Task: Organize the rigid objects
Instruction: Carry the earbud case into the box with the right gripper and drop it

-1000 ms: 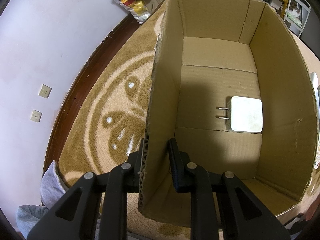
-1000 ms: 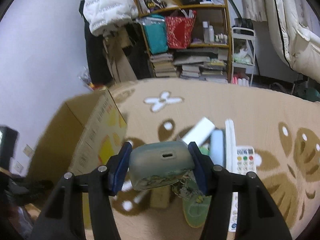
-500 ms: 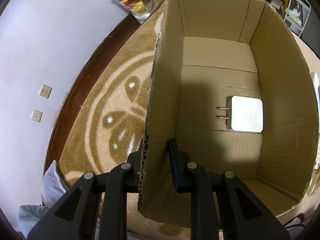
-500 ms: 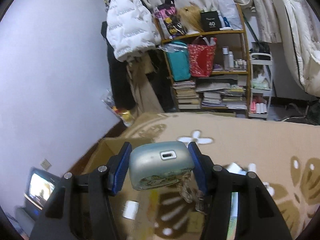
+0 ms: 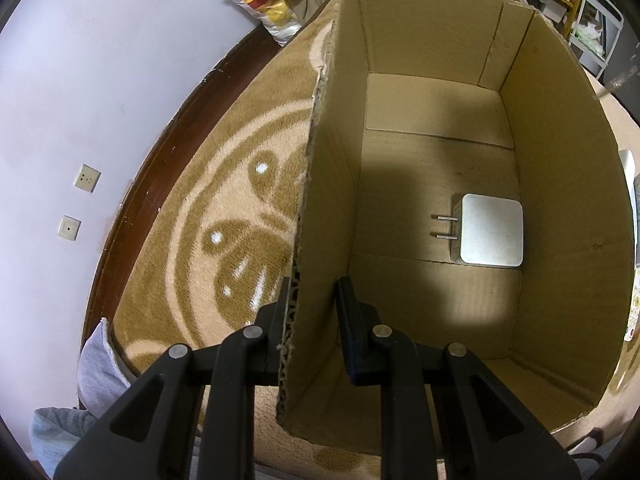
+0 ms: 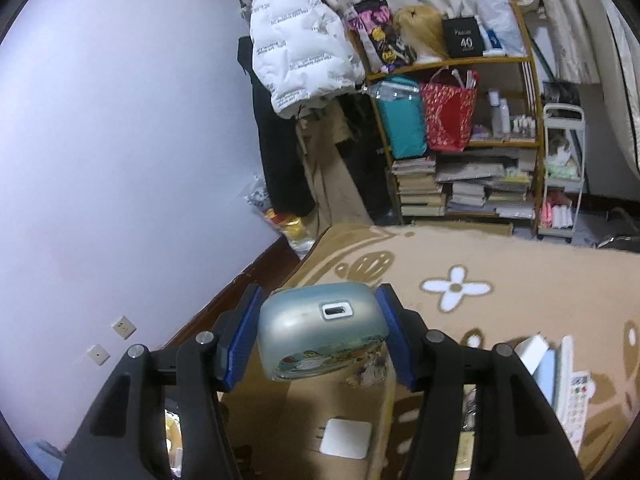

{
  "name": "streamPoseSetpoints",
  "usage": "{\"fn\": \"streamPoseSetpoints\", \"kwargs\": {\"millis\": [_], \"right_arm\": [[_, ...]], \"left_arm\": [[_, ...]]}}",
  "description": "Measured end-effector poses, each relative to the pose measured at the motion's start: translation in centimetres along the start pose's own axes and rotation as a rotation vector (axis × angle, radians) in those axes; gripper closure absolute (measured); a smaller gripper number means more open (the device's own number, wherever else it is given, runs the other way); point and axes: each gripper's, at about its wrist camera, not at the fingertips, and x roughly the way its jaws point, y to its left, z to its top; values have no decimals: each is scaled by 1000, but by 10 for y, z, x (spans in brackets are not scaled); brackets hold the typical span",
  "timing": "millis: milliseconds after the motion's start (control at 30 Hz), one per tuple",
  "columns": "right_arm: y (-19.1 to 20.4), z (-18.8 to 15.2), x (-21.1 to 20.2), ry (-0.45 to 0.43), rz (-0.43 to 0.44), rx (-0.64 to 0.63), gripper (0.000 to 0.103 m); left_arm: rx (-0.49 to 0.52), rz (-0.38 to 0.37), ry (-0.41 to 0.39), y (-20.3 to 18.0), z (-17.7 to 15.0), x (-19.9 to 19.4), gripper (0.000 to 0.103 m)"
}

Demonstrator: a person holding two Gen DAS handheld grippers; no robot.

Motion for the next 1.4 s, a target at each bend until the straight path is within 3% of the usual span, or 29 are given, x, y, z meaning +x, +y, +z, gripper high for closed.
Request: {"fn": "streamPoseSetpoints", "kwargs": {"millis": [533, 900, 933, 1000, 1100, 1400], "right_arm": [[-27, -53, 33, 160, -20, 120, 42], [-34, -46, 23, 130, -11, 112, 41], [-33, -44, 23, 127, -20, 106, 40], [-35, -39, 18, 123, -46, 87, 26], [-43, -36, 9, 102, -73, 64, 15], [-82, -41, -4, 94, -170, 75, 11]], "left_arm": [[-18, -24, 24, 2, -2, 5, 85], [-6, -11, 17, -1, -1, 3, 85], [-8, -11, 17, -1, -1, 3, 85], [-9, -12, 17, -1, -1, 3, 85], [-16, -10, 18, 1, 0, 2, 84], [-13, -6, 19, 0, -1, 3, 84]]}}
